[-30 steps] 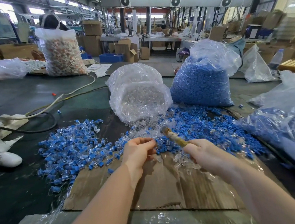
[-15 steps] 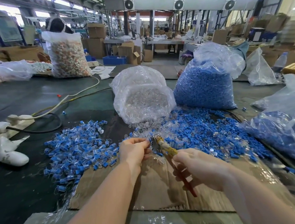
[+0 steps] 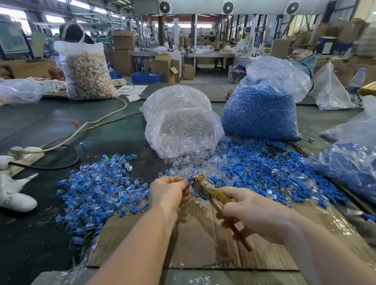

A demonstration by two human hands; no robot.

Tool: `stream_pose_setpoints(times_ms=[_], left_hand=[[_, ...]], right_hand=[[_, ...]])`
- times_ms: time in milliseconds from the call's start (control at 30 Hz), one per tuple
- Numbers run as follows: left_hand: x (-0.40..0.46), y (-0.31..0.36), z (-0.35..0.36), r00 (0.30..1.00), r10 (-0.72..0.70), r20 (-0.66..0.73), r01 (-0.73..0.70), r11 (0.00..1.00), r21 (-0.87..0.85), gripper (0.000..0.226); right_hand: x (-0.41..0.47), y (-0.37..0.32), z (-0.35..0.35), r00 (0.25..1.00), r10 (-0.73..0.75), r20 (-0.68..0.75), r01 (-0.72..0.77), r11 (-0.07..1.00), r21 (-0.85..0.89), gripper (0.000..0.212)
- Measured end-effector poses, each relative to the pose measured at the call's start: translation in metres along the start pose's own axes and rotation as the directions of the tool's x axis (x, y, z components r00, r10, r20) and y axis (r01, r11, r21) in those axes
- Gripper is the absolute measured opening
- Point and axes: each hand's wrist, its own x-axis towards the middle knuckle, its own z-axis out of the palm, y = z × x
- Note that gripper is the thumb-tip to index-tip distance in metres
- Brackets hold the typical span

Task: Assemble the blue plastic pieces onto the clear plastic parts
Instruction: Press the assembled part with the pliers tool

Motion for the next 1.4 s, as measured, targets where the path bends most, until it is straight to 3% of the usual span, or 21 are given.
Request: stream_pose_setpoints(times_ms=[300,700,767,867,933,967,1067,1167,1267,1400], left_hand=[[0.002,0.000,0.002,0.997,-0.069,0.029,0.070,0.996,-0.055,0.007],[0.008,-0.006,0.008,0.997,-0.077,0.018,0.079,0.990,-0.117,0.008],[0.007,-0.005,0.008,0.997,-0.080,0.009,0.081,0.989,-0.122,0.006],[0.004,-0.003,0.005,0.998,-0.063,-0.013,0.061,0.990,-0.126,0.007],[0.004,-0.003,-0.002,0.999,-0.001,-0.049,0.000,1.000,-0.027,0.005],[0.005,-0.003,-0.008,0.995,0.055,-0.082,-0.050,0.997,0.057,0.004],[0.015,0.000,-0.030,0.929,0.318,-0.189,-0.219,0.885,0.412,0.004],[0.027,0.001,-0.058,0.833,0.522,-0.186,-0.253,0.658,0.709,0.013],[0.038,-0.004,-0.082,0.797,0.576,-0.181,-0.199,0.533,0.822,0.019],[0.041,-0.011,-0.090,0.837,0.519,-0.175,-0.065,0.411,0.909,0.023]], right_hand=[[0.001,0.001,0.001,1.000,0.003,-0.005,-0.003,0.998,-0.065,0.041],[0.000,0.001,0.004,0.993,-0.081,-0.084,0.062,0.975,-0.212,0.028],[0.001,0.002,0.005,0.994,-0.065,-0.090,0.052,0.988,-0.143,0.031],[0.001,0.004,0.006,0.994,0.022,-0.103,-0.007,0.990,0.141,0.038],[0.003,0.007,0.004,0.988,0.034,-0.151,0.011,0.958,0.285,0.036],[0.003,0.009,0.001,0.979,0.014,-0.205,0.044,0.961,0.274,0.034],[0.009,0.025,-0.015,0.895,-0.092,-0.436,0.115,0.993,0.028,0.026],[0.015,0.049,-0.040,0.753,-0.143,-0.642,-0.083,0.947,-0.309,0.032],[0.016,0.069,-0.061,0.684,-0.089,-0.724,-0.284,0.881,-0.377,0.039],[0.014,0.089,-0.077,0.663,-0.032,-0.748,-0.467,0.763,-0.447,0.045]])
